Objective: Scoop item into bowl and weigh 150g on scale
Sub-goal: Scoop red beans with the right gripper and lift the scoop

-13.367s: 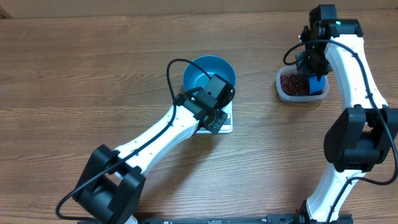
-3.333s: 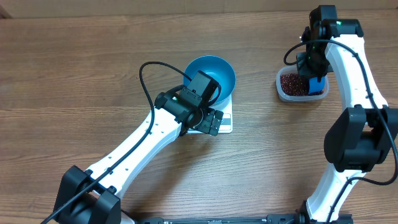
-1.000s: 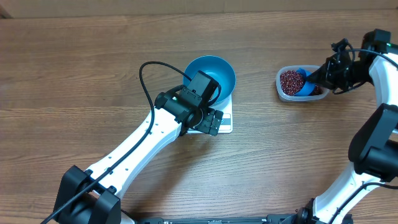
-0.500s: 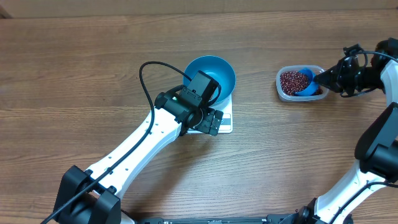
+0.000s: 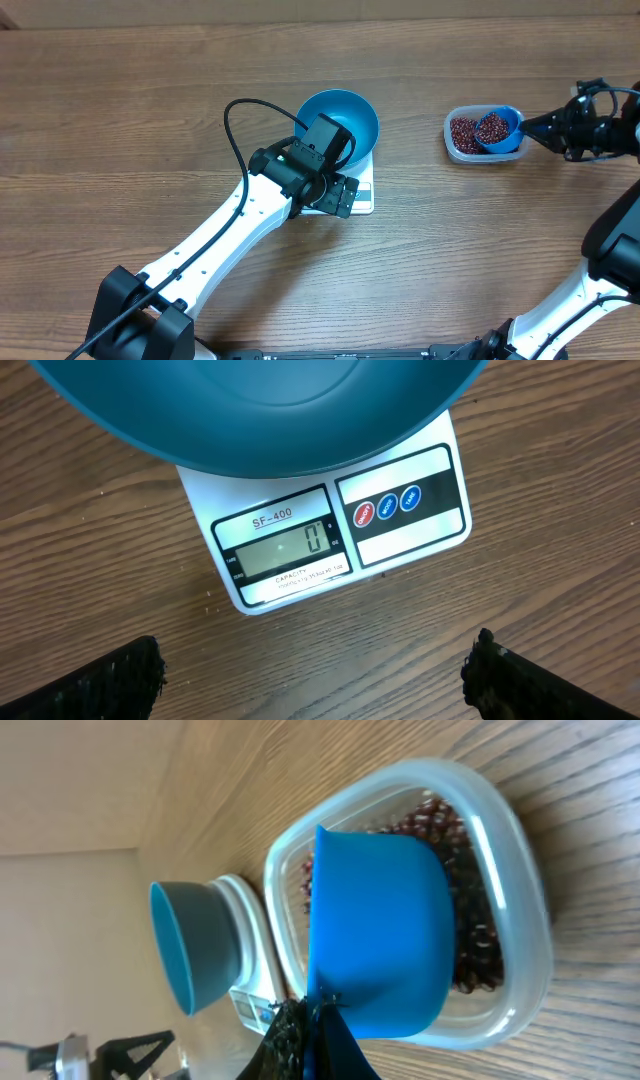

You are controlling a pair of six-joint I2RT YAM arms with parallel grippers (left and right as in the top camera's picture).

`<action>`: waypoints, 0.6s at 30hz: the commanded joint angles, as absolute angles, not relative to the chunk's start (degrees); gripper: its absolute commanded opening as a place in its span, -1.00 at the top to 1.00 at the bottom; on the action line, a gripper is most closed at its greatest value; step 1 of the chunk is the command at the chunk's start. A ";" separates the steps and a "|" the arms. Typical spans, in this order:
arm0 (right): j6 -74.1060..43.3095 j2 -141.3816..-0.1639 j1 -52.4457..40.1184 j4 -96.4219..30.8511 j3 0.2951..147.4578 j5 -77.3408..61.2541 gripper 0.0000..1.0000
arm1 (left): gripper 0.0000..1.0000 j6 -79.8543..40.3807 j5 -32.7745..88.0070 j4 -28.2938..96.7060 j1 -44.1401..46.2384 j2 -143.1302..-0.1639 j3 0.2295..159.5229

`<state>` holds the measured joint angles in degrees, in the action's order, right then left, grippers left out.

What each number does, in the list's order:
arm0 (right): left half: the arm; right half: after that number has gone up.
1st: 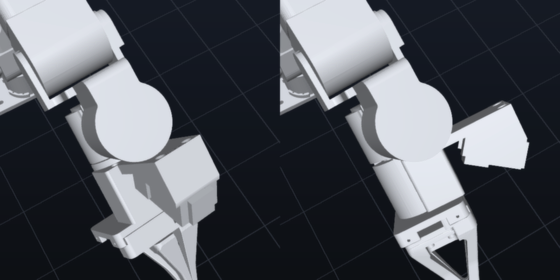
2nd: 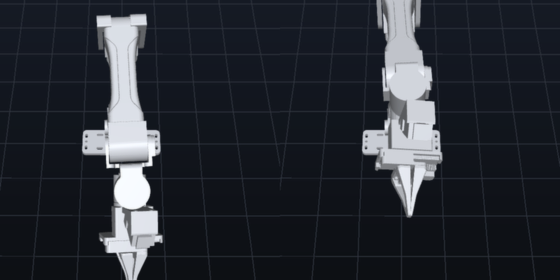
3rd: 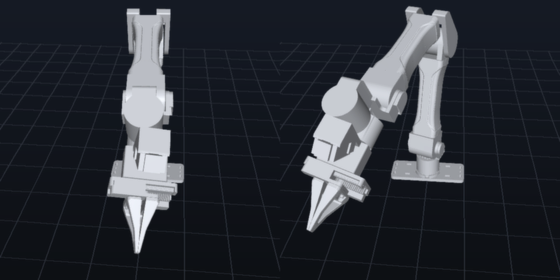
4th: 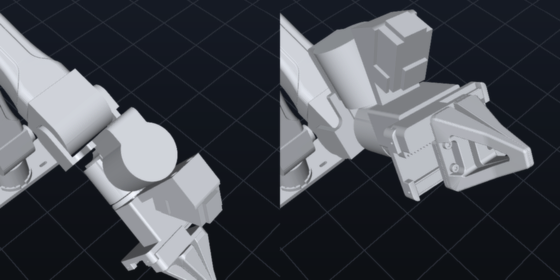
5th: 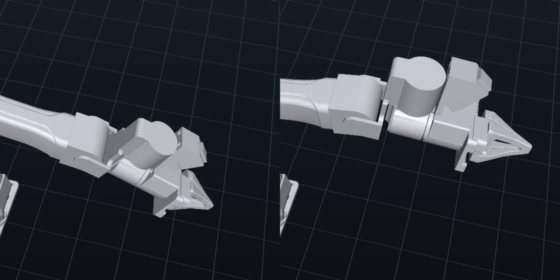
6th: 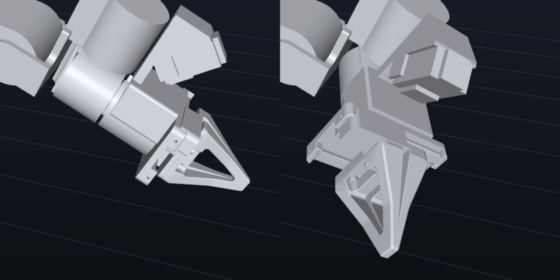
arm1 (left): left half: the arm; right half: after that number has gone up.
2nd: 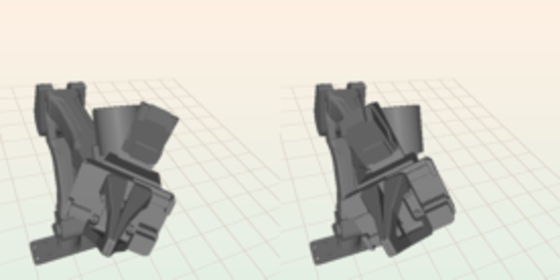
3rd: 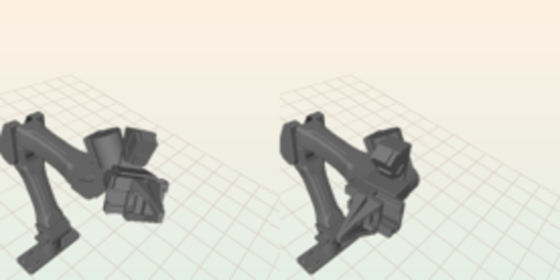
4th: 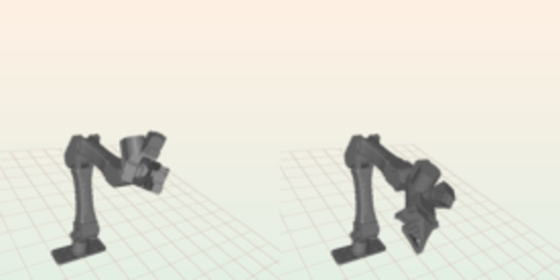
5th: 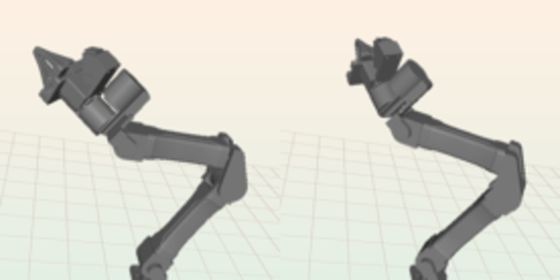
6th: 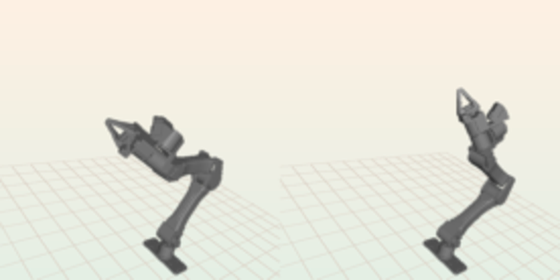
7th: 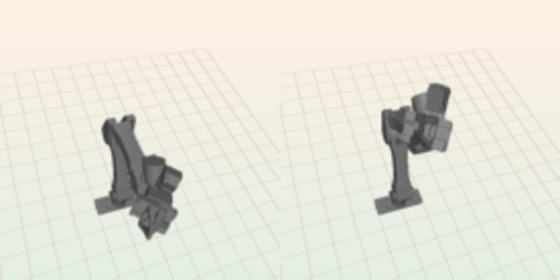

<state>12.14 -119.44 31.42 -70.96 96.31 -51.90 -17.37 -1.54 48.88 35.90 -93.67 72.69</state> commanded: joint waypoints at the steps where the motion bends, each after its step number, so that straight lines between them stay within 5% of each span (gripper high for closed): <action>1: 15.53 -119.39 31.68 -71.75 96.01 -58.22 0.93 | -0.99 -16.10 -2.07 49.04 35.92 -93.45 72.90; 18: 15.75 -119.39 31.90 -72.36 96.01 -70.52 0.93 | -0.99 -16.08 -2.07 49.01 35.92 -93.45 72.90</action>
